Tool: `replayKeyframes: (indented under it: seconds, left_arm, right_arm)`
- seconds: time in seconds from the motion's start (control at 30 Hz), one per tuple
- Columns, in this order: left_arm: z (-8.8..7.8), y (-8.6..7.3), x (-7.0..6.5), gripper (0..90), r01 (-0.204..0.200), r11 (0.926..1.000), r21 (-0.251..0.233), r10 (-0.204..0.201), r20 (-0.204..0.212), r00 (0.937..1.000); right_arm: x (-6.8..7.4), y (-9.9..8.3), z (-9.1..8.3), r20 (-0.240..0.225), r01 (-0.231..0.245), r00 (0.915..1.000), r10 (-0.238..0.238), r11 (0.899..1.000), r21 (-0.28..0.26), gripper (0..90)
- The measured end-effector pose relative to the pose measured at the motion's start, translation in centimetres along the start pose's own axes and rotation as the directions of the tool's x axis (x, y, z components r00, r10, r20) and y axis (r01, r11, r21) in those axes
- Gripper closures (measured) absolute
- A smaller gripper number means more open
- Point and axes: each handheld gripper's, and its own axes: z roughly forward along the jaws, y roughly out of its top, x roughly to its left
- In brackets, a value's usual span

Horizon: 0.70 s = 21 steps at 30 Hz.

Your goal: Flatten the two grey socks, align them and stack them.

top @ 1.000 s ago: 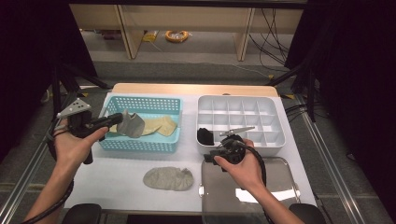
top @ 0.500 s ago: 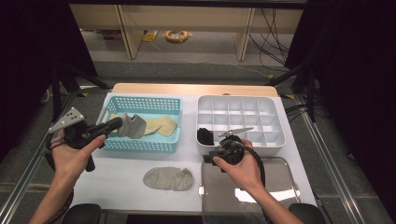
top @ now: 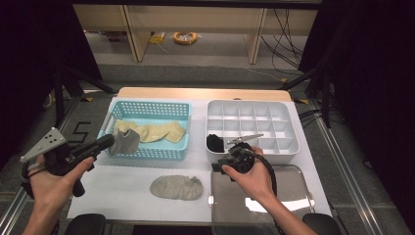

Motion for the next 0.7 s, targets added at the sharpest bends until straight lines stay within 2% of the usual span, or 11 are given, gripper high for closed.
replayKeyframes:
  seconds: [0.03,0.2,0.23,0.3,0.47,0.63,0.7]
  left_arm:
    - [0.0,-0.2,-0.1,87.9,0.006,1.0,0.007,-0.006,0.006,1.0]
    - [-0.1,-1.4,-0.6,87.9,0.024,0.999,0.039,-0.025,0.015,0.9996]
    - [0.0,-1.6,-0.8,87.9,0.042,0.9987,0.03,-0.042,0.015,0.999]
    - [0.1,-2.1,-1.0,88.0,0.047,0.9983,0.033,-0.048,0.021,0.9986]
    - [0.6,-3.5,-1.7,87.9,0.051,0.9955,0.08,-0.055,0.049,0.9973]
    - [0.9,-4.4,-1.9,87.9,0.062,0.9922,0.108,-0.068,0.053,0.9962]
    - [1.0,-4.7,-2.0,87.9,0.062,0.9897,0.129,-0.07,0.056,0.996]
  right_arm:
    - [0.1,0.0,0.0,0.001,-0.013,0.9999,0.013,1.0,0.003,64.3]
    - [-0.1,0.0,0.0,0.002,0.004,1.0,-0.004,1.0,0.002,64.3]
    - [-0.1,0.0,0.0,0.006,0.007,1.0,-0.007,1.0,0.002,64.3]
    - [0.0,0.0,0.0,0.002,0.001,1.0,-0.001,1.0,0.001,64.3]
    - [0.0,0.0,0.0,-0.001,-0.001,1.0,0.001,1.0,-0.001,64.2]
    - [-0.1,0.0,0.0,0.006,0.013,0.9999,-0.013,1.0,0.007,64.2]
    - [0.1,0.0,0.0,0.003,-0.008,1.0,0.008,1.0,0.007,64.2]
